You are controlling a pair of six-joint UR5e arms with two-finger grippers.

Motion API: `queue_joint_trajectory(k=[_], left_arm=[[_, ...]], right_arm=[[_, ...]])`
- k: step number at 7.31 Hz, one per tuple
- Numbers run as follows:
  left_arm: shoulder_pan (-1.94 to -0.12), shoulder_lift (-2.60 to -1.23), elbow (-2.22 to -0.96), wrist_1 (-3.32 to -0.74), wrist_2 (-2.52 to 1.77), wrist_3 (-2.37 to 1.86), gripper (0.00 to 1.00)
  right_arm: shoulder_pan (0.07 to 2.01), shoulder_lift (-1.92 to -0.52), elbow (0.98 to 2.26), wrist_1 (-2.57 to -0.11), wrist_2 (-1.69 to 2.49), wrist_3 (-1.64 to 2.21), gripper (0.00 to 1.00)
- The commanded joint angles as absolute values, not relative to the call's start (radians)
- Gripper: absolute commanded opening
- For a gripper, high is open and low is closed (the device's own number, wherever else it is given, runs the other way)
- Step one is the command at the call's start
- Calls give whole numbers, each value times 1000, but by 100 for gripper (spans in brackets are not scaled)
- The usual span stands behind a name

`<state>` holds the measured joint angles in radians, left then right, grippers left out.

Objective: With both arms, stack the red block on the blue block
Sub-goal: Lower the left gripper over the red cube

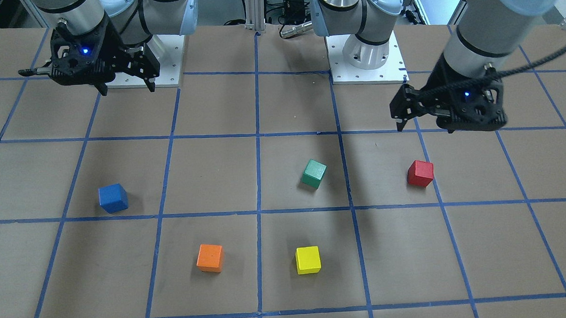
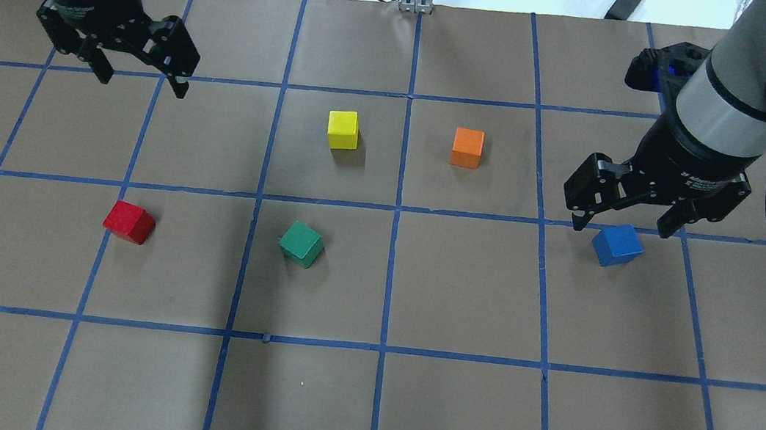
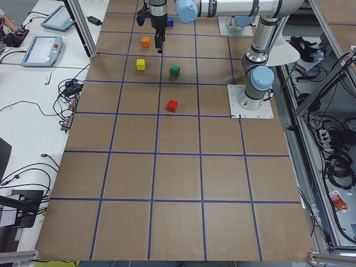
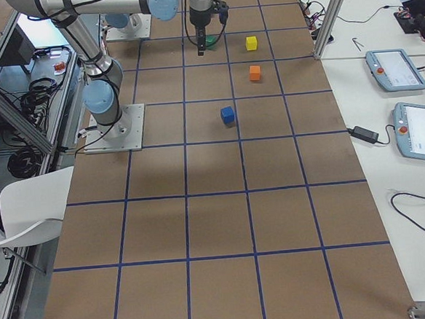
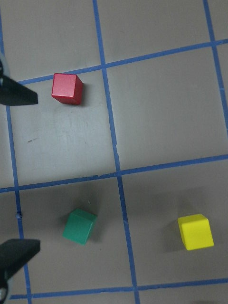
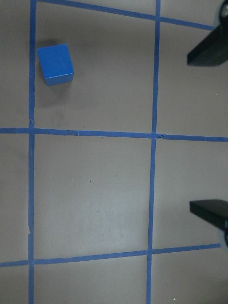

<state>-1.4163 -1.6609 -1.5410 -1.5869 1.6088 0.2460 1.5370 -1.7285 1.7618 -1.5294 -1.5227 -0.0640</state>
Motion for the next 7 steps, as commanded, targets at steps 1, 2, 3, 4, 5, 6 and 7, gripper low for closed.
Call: queue_joint_trajectory(k=[1, 2, 3, 4, 5, 6, 7], left_arm=[[-1257, -1709, -1709, -1492, 1600, 397, 100], [-1249, -1732, -1795, -1353, 1606, 469, 100], [-1233, -1761, -1869, -1269, 1606, 512, 100], [-1227, -1779, -1919, -1197, 1606, 515, 100], [-1217, -1798, -1958, -1156, 1608, 515, 100], [-1195, -1811, -1994, -1088, 1611, 553, 100], [-1166, -1834, -2014, -1044, 1608, 610, 100]], right_arm=[[1539, -1729, 1763, -1526, -1522, -64, 100], [1539, -1729, 1763, -1526, -1523, -64, 100], [1539, -1729, 1763, -1520, -1523, -64, 100], [1539, -1729, 1763, -1519, -1522, -64, 100], [1539, -1729, 1763, -1519, -1522, -64, 100], [1539, -1729, 1763, -1517, -1522, -64, 100], [1539, -1729, 1763, -1517, -1522, -63, 100]])
